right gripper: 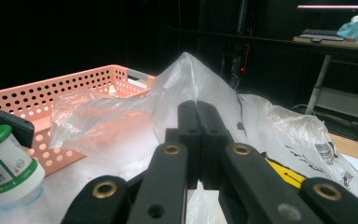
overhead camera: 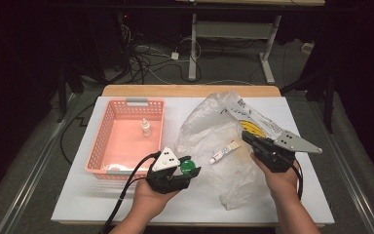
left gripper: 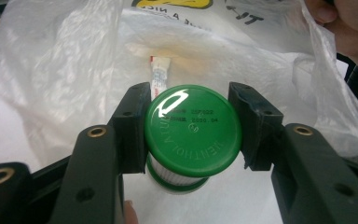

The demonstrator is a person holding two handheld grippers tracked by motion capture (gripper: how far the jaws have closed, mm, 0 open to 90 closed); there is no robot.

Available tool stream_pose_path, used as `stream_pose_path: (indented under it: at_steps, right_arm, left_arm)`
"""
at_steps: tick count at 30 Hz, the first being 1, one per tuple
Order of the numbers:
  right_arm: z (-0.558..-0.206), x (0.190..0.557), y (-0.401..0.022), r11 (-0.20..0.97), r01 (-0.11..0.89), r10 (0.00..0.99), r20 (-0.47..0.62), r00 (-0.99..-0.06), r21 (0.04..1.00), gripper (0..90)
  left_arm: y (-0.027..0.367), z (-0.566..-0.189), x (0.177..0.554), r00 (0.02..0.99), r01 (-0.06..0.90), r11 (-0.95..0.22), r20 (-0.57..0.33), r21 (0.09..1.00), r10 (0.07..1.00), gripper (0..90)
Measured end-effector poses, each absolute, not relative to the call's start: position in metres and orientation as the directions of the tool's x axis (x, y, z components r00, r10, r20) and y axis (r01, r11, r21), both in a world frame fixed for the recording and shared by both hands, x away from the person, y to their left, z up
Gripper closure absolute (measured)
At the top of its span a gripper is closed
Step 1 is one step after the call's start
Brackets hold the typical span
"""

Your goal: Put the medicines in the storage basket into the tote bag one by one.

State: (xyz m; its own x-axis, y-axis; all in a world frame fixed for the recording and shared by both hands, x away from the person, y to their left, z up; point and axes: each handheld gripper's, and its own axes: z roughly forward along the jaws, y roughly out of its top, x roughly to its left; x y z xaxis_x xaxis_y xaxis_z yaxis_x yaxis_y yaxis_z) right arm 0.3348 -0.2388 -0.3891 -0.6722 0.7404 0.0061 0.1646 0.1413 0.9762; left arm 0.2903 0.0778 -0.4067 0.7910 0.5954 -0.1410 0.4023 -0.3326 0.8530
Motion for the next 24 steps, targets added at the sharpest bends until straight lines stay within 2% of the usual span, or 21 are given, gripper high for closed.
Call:
stream_pose_path:
  at_steps: [24]
  right_arm:
    - [-0.389, 0.335, -0.238, 0.140, 0.162, 0.737, 0.006, -0.676, 0.977, 90.0]
  left_arm:
    - [0.011, -0.430, 0.331, 0.815, 0.393, -0.369, -0.133, 0.842, 0.564, 50.0]
